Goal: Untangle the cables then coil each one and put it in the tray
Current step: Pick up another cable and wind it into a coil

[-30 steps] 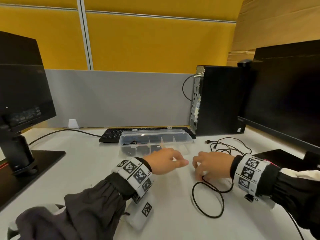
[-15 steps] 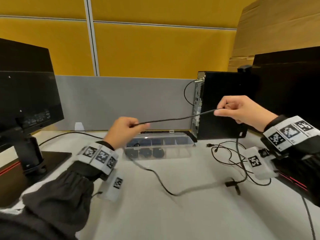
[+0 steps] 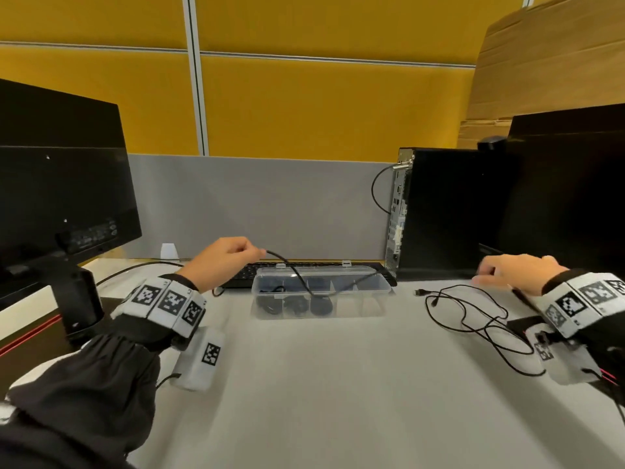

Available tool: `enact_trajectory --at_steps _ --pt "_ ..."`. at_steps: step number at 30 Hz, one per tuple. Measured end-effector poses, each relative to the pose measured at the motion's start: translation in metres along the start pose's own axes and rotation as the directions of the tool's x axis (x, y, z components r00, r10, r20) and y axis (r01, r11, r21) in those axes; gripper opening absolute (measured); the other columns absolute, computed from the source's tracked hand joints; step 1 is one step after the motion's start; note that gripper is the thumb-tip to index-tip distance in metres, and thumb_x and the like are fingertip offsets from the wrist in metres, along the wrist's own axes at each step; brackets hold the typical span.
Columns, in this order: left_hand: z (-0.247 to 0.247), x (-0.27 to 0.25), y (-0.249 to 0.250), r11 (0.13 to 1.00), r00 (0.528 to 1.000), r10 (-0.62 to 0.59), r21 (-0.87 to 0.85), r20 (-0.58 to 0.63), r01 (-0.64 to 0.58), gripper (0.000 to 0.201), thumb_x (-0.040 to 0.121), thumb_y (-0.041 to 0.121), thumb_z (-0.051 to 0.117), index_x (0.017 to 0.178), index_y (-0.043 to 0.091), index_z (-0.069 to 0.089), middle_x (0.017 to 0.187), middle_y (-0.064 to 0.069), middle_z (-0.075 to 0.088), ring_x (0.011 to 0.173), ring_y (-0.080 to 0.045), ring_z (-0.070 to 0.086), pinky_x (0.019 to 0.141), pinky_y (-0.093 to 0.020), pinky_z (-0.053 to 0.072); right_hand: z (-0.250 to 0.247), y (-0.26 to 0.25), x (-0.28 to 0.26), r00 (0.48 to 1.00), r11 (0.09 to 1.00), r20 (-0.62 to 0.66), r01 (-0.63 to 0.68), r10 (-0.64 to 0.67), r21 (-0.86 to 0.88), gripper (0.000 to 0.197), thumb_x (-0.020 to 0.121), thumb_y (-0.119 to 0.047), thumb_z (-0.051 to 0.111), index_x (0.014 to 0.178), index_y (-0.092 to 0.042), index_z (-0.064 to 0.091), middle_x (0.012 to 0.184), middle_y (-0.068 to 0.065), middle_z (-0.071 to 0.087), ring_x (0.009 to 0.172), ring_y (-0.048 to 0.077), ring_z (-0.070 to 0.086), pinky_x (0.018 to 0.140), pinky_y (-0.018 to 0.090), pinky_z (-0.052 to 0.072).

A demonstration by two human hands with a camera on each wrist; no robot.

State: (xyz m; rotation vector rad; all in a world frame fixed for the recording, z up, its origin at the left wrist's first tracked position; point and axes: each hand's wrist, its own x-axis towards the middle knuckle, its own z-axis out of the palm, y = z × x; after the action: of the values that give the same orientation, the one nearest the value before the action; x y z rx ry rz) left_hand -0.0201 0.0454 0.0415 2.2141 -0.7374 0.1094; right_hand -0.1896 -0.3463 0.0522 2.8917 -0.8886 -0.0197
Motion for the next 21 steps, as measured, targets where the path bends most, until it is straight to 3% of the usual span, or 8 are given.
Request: enact_trajectory --at_steps 3,7,9,11,13,15,18,21 --pt "0.019 -0.005 0.032 0.99 0.988 0.135 0.039 0.076 -0.139 0.03 0.098 0.032 0.04 0.077 0.015 0.052 0.07 0.004 0.048 0.064 -0.009 0.043 0.061 -0.024 0.034 -0.011 -0.051 -0.017 0.935 0.915 -0.024 0.352 -0.354 0.196 0.056 0.091 -0.047 0.05 0.14 -0.032 0.029 0.137 -0.003 0.048 0.124 0.017 0.047 0.108 0.043 0.033" --pt "0.048 -0.01 0.061 0.95 0.938 0.31 -0.024 0.156 -0.311 0.027 0.096 0.032 0.044 0.085 0.011 0.055 0.074 -0.003 0.052 0.065 -0.011 0.043 0.062 -0.023 0.035 -0.029 -0.129 -0.049 0.728 0.533 -0.186 0.628 -0.66 0.568 0.054 0.093 -0.041 0.046 0.142 -0.026 0.03 0.133 -0.014 0.042 0.121 0.004 0.043 0.099 0.021 0.035" --pt "0.057 -0.011 0.067 0.934 0.916 0.358 -0.071 0.183 -0.351 0.024 0.096 0.032 0.046 0.082 0.016 0.057 0.073 -0.004 0.057 0.065 -0.013 0.046 0.063 -0.024 0.037 -0.023 -0.151 -0.057 0.651 0.411 -0.13 0.608 -0.748 0.68 0.033 0.096 -0.037 0.043 0.117 -0.014 0.055 0.108 -0.004 0.065 0.102 0.009 0.06 0.094 0.025 0.043" --pt "0.056 -0.011 0.061 0.937 0.916 0.35 -0.068 0.197 -0.344 0.024 0.095 0.033 0.047 0.078 0.02 0.057 0.064 0.0 0.052 0.058 -0.011 0.042 0.059 -0.023 0.035 -0.016 -0.151 -0.058 0.682 0.348 -0.132 0.518 -0.72 0.781 0.03 0.1 -0.029 0.037 0.078 -0.015 0.054 0.062 -0.011 0.056 0.061 0.009 0.056 0.077 0.031 0.048" --pt "0.049 -0.01 0.046 0.953 0.933 0.3 -0.01 0.201 -0.304 0.027 0.095 0.036 0.046 0.072 0.023 0.054 0.059 0.008 0.043 0.052 -0.006 0.036 0.054 -0.02 0.032 -0.018 -0.134 -0.055 0.781 0.481 -0.154 0.513 -0.605 0.711 0.034 0.101 -0.032 0.033 0.073 -0.019 0.048 0.061 -0.011 0.045 0.053 0.006 0.045 0.067 0.029 0.048" --pt "0.039 -0.009 0.028 0.96 0.947 0.252 0.071 0.2 -0.27 0.032 0.097 0.036 0.043 0.067 0.025 0.05 0.058 0.008 0.041 0.053 -0.007 0.036 0.057 -0.024 0.033 -0.022 -0.107 -0.048 0.847 0.696 -0.201 0.522 -0.492 0.493 0.031 0.1 -0.037 0.031 0.091 -0.021 0.056 0.081 -0.005 0.055 0.072 0.011 0.055 0.066 0.02 0.047" --pt "0.026 -0.008 0.004 0.957 0.965 0.201 0.178 0.166 -0.23 0.035 0.098 0.031 0.039 0.064 0.022 0.044 0.058 0.008 0.04 0.053 -0.005 0.037 0.058 -0.024 0.033 -0.024 -0.062 -0.026 0.922 0.894 -0.236 0.364 -0.307 0.26 0.035 0.102 -0.027 0.031 0.128 -0.014 0.052 0.121 0.006 0.058 0.112 0.024 0.055 0.092 0.027 0.042" --pt "0.019 -0.009 -0.007 0.958 0.975 0.155 0.219 0.157 -0.188 0.036 0.099 0.03 0.037 0.065 0.021 0.042 0.061 0.006 0.042 0.058 -0.009 0.039 0.058 -0.023 0.033 -0.022 -0.024 -0.008 0.962 0.978 -0.222 0.182 -0.157 0.1 0.034 0.103 -0.022 0.032 0.132 -0.015 0.048 0.123 0.01 0.058 0.111 0.025 0.056 0.093 0.031 0.041"
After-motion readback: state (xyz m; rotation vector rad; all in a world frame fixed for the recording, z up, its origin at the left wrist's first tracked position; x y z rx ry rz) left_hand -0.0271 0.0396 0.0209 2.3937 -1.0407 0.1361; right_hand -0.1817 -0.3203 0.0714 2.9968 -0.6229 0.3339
